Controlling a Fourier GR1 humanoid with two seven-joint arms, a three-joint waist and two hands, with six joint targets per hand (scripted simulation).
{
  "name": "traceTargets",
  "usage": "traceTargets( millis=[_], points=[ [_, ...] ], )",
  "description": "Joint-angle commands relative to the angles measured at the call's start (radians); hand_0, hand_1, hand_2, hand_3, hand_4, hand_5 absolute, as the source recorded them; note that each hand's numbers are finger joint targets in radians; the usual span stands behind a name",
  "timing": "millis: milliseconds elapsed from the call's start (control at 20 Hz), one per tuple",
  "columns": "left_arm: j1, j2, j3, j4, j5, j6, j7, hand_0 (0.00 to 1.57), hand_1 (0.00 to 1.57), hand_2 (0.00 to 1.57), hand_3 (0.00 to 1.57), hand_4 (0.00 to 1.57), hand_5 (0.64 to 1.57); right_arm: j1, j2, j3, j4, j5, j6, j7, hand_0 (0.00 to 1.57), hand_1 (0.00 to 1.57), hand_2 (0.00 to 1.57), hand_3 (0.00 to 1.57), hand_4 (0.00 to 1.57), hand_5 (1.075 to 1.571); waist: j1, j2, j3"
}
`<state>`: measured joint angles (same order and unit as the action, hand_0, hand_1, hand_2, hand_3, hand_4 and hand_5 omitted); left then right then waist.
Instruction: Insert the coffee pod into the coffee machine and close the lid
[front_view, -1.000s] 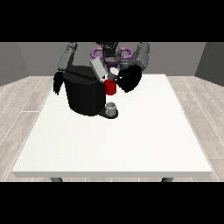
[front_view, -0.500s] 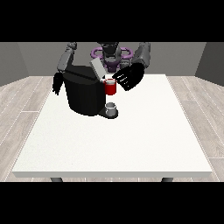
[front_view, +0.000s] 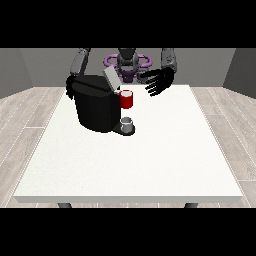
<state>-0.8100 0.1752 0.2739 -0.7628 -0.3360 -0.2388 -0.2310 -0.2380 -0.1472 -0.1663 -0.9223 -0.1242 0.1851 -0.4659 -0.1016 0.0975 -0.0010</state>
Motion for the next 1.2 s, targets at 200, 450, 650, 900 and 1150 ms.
traceTargets(
  millis=[200, 450, 650, 900, 1150],
  points=[
    [0.353, -0.080, 0.024, 0.010, 0.104, -0.116, -0.186, 0.00, 0.00, 0.00, 0.00, 0.27, 1.571, 0.187, 0.070, 0.089, -0.083, 0.060, -0.030, -0.007, 0.00, 0.00, 0.00, 0.00, 0.09, 1.571, 0.087, -0.256, -0.0004],
    [0.508, -0.065, 0.032, 0.041, 0.101, -0.115, -0.180, 0.00, 0.00, 0.00, 0.00, 0.34, 1.571, 0.180, 0.114, 0.203, -0.269, 0.138, -0.098, 0.144, 0.00, 0.00, 0.00, 0.00, 0.14, 1.571, 0.052, -0.395, -0.0008],
    [0.600, -0.048, 0.053, 0.045, 0.136, -0.162, -0.167, 0.00, 0.00, 0.00, 0.00, 0.32, 1.571, 0.265, 0.146, 0.340, -0.407, 0.148, -0.118, 0.198, 0.00, 0.00, 0.00, 0.00, 0.27, 1.571, 0.025, -0.493, -0.0001],
    [0.599, -0.080, 0.029, -0.008, 0.140, -0.142, -0.134, 0.00, 0.00, 0.00, 0.00, 0.32, 1.571, 0.195, 0.146, 0.393, -0.573, 0.172, -0.208, 0.288, 0.00, 0.00, 0.00, 0.00, 0.19, 1.571, 0.054, -0.475, 0.0009],
    [0.661, -0.069, -0.006, -0.149, 0.184, -0.205, -0.185, 0.00, 0.00, 0.00, 0.00, 0.30, 1.571, 0.184, 0.112, 0.326, -0.671, 0.238, -0.225, 0.286, 0.00, 0.00, 0.00, 0.00, 0.44, 1.571, 0.119, -0.336, 0.0012]
  ],
)
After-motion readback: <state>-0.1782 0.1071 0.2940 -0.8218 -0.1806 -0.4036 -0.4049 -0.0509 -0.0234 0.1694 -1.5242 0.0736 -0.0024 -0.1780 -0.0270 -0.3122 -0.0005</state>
